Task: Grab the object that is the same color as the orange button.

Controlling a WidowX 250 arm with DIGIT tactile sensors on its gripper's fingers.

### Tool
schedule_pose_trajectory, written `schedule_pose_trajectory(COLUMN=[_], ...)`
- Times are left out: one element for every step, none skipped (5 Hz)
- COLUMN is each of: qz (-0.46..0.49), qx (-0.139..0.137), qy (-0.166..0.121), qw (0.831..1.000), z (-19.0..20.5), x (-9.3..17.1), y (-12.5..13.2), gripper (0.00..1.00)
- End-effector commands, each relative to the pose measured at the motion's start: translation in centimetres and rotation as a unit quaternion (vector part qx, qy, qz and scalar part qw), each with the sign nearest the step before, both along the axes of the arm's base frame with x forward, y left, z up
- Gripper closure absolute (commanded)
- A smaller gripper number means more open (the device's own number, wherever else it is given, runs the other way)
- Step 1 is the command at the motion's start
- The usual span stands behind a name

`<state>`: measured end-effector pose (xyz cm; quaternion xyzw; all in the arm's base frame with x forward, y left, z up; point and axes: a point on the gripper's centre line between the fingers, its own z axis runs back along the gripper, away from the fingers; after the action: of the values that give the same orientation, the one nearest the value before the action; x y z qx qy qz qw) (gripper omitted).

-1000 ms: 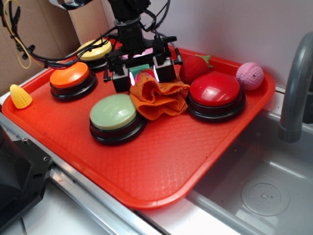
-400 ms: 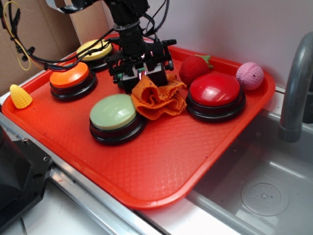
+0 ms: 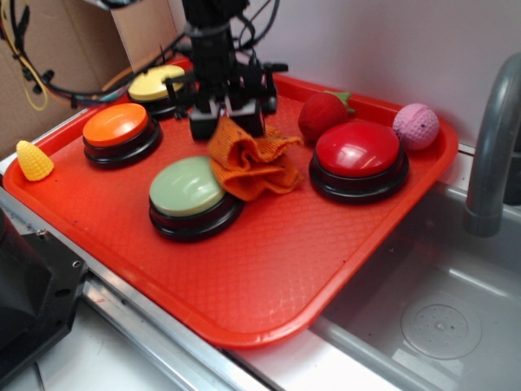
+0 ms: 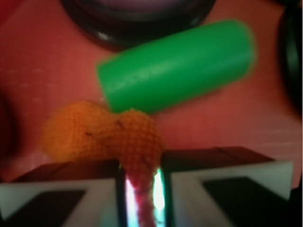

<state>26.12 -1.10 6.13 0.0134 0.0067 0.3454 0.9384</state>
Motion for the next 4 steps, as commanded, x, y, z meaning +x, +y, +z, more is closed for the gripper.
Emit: schedule_pose_trajectory(qz=[-0.219,-0.287,-0.308,-0.330], qx=[-0.009,-0.024,0.000,-0.017], qy=[-0.028,-0.025,-0.025,-0.031], qw=[0.975,0.957,0.951,0.943], z=[7.2,8.5,9.1,9.1], x=[-3.0,-5.3,-7.2,-8.0], y=[0.8,1.5,2.3,2.8], gripper=[1.00,1.00,1.00,1.00])
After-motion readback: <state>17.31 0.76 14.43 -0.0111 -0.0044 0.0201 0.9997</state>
